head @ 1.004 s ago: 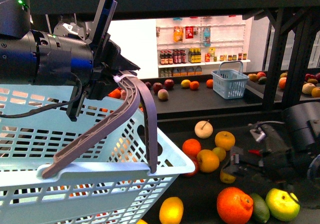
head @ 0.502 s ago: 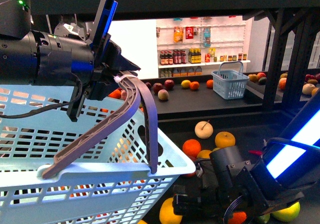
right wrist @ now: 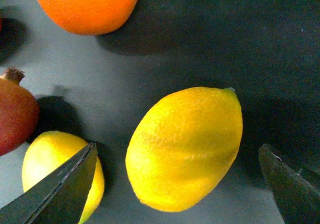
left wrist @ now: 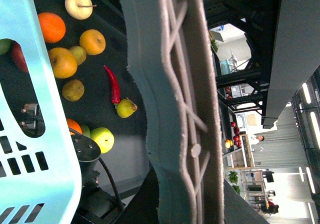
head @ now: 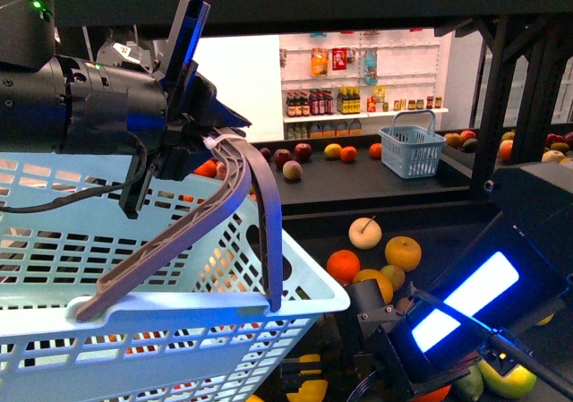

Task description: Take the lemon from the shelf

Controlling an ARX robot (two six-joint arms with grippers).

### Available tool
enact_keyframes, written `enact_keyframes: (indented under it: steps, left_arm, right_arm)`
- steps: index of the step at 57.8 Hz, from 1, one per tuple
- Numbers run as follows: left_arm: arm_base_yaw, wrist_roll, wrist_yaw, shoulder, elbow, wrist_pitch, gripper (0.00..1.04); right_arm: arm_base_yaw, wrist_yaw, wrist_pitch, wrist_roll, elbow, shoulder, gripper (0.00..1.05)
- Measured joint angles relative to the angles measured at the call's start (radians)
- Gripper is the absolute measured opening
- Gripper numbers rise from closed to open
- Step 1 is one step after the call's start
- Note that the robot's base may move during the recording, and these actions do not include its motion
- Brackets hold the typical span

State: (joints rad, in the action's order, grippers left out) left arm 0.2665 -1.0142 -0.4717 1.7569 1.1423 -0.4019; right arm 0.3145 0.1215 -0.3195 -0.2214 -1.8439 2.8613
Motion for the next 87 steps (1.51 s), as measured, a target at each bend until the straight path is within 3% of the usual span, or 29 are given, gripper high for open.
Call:
enact_keyframes:
  steps: [38, 39, 42, 53, 74, 87]
  left_arm:
    - [0.000, 0.000, 0.001, 0.000, 0.000, 0.000, 0.08]
    - [0.000, 0.000, 0.001, 0.000, 0.000, 0.000, 0.08]
    - [0.000, 0.000, 0.001, 0.000, 0.000, 0.000, 0.08]
    - [0.000, 0.000, 0.000, 0.000, 0.000, 0.000, 0.08]
    - [0.000, 0.000, 0.001, 0.000, 0.000, 0.000, 0.08]
    - [0.000, 0.000, 0.001, 0.000, 0.000, 0.000, 0.08]
  right_arm:
    - [0.010, -0.026, 0.026, 0.065, -0.183, 0.151, 0.97]
    - [0.031, -0.005, 0.099, 0.106, -0.289, 0.183, 0.65]
    - [0.031, 0.000, 0.098, 0.109, -0.285, 0.183, 0.65]
    - [-0.006, -0.003, 0.027, 0.128, -0.108, 0.096, 0.64]
    - [-0.195, -0.098, -0.232, 0.085, 0.282, -0.309, 0.64]
    - [-0.227, -0.035, -0.356, -0.039, 0.454, -0.575, 0.64]
